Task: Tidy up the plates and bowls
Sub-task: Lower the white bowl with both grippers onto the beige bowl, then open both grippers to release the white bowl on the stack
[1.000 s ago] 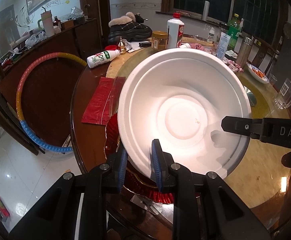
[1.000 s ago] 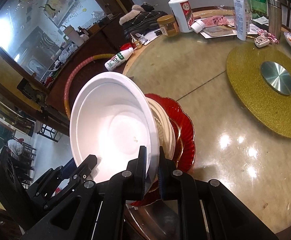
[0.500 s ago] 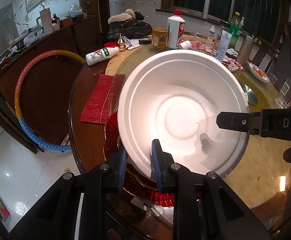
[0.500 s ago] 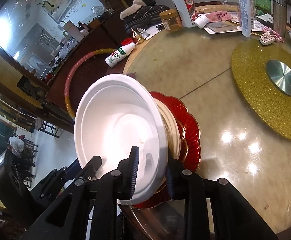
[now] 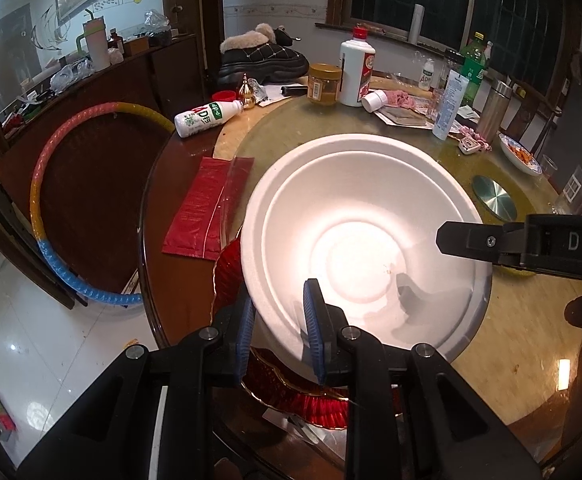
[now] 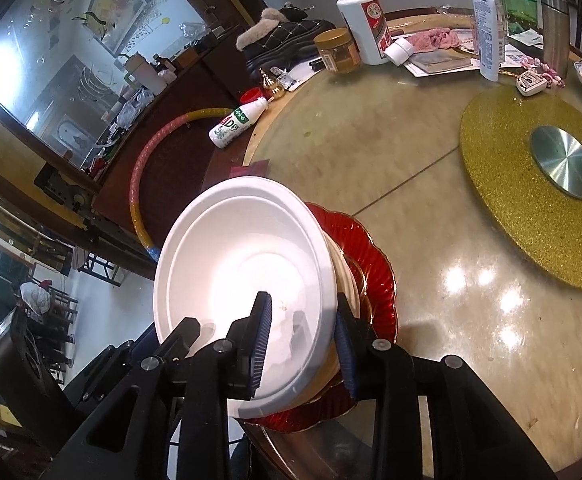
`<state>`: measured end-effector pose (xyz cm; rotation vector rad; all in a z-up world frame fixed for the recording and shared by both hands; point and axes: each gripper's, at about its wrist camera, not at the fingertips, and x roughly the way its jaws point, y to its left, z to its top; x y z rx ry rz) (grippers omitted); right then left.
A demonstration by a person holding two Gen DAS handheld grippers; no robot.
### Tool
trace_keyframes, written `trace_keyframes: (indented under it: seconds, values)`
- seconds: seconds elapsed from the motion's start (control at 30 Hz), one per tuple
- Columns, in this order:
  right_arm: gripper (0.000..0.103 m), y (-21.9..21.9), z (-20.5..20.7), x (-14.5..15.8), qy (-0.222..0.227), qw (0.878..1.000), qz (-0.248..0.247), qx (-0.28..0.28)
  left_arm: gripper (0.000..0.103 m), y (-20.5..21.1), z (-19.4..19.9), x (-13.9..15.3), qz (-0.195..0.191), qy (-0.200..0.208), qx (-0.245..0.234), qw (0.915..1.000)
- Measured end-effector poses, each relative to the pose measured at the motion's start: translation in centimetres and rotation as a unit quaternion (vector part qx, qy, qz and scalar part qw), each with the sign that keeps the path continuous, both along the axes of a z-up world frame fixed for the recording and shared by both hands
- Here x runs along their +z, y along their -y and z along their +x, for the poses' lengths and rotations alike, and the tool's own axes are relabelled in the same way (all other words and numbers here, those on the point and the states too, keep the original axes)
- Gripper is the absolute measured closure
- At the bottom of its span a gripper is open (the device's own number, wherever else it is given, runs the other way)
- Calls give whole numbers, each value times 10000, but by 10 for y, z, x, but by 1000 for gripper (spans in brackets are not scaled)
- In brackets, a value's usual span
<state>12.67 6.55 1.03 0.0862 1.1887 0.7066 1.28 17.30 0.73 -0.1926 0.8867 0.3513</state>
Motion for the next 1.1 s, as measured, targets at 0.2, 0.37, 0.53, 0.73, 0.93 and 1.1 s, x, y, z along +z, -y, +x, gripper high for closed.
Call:
trace_keyframes:
  seconds: [0.2, 0.37, 0.53, 0.73, 0.93, 1.1]
  values:
    - [55, -2, 2, 2, 78, 9999, 82, -16, 50, 2, 2, -1, 56, -45, 35, 10000]
    - [16, 0, 1, 8, 301, 9992, 203, -152, 34, 2, -1, 7, 172, 80, 151, 9997]
    - [16, 4, -7, 17, 518, 9982, 265, -153, 31, 4, -3, 10, 190, 116, 175, 9996]
    - [16, 9, -18, 25, 750, 9966, 299, -132, 31, 9, -7, 14, 190, 182, 141, 9996]
    - [16, 11, -23, 25, 804, 9963, 274, -112, 26, 13, -12, 17, 142, 278, 133, 9994]
    - [13, 19, -35, 25, 1126, 9936, 108, -8, 19, 17, -23, 20, 178, 478, 125, 9986]
